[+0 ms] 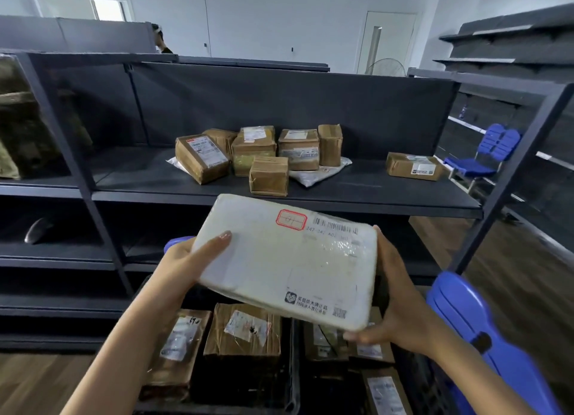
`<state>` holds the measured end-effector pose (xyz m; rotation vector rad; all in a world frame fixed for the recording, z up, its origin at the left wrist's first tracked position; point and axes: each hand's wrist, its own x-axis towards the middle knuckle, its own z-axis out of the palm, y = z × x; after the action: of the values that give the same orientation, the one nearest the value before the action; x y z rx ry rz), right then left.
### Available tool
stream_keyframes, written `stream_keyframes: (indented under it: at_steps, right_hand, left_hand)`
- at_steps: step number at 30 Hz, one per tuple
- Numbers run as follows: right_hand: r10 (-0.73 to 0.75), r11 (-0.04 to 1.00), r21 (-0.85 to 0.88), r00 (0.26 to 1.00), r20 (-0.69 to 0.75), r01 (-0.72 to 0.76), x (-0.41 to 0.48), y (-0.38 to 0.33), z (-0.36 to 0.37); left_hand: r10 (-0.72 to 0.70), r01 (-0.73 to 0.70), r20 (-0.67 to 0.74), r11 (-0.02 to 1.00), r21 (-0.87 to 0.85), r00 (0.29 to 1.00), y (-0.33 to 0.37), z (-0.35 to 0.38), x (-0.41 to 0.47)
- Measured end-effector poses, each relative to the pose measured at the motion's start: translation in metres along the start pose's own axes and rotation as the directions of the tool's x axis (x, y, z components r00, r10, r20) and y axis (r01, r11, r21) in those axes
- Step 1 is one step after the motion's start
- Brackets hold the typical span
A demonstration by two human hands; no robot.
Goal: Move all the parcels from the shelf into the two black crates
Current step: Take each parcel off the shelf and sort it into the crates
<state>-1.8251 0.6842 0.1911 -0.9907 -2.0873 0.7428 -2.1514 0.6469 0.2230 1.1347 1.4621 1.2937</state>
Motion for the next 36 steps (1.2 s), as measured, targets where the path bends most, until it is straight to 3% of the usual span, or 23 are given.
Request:
stream_keyframes:
  at_steps: [2,4,9,12,18,24,27,33,36]
  right_hand:
    - [-0.002,1.000,-0.006,0.996,-0.090,0.002,0.001,0.003,-0.002]
    - [0.000,0.996,0.091,0.993,-0.118,0.011,0.001,0.005,0.000]
    - [0.107,0.929,0.346,0.990,0.089,-0.132,-0.003,0.003,0.012]
    - [0.226,0.840,0.494,0.973,0.054,-0.223,-0.003,0.003,0.021]
    - [0.439,0.857,0.362,0.887,-0.143,-0.366,-0.004,0.011,0.048]
    - [0.511,0.814,0.389,0.851,-0.123,-0.432,-0.003,0.010,0.070]
    - [0.514,0.813,0.376,0.852,-0.103,-0.445,-0.001,0.004,0.089]
    - [0.499,0.820,0.348,0.865,-0.049,-0.454,0.008,0.002,0.124]
    - [0.508,0.824,0.308,0.861,-0.027,-0.476,0.015,0.010,0.137]
  left_hand:
    - [0.009,-0.015,-0.082,0.997,-0.075,0.997,-0.009,0.004,-0.004]
    - [0.035,-0.055,-0.153,0.990,-0.130,0.988,-0.017,0.011,-0.009]
    - [0.042,-0.098,-0.257,0.973,-0.209,0.966,-0.034,0.033,-0.023]
    - [0.074,-0.121,-0.269,0.979,-0.163,0.960,-0.046,0.042,-0.029]
    - [0.118,-0.145,-0.207,0.982,-0.121,0.971,-0.068,0.052,-0.035]
    - [0.049,-0.051,-0.183,0.999,-0.007,0.982,-0.083,0.021,-0.041]
    - [0.016,-0.022,-0.136,0.999,-0.043,0.991,-0.089,0.003,-0.049]
    - [-0.048,0.075,-0.316,0.995,0.072,0.947,-0.103,-0.025,-0.050]
    - [-0.046,0.099,-0.338,0.985,0.143,0.940,-0.111,-0.033,-0.043]
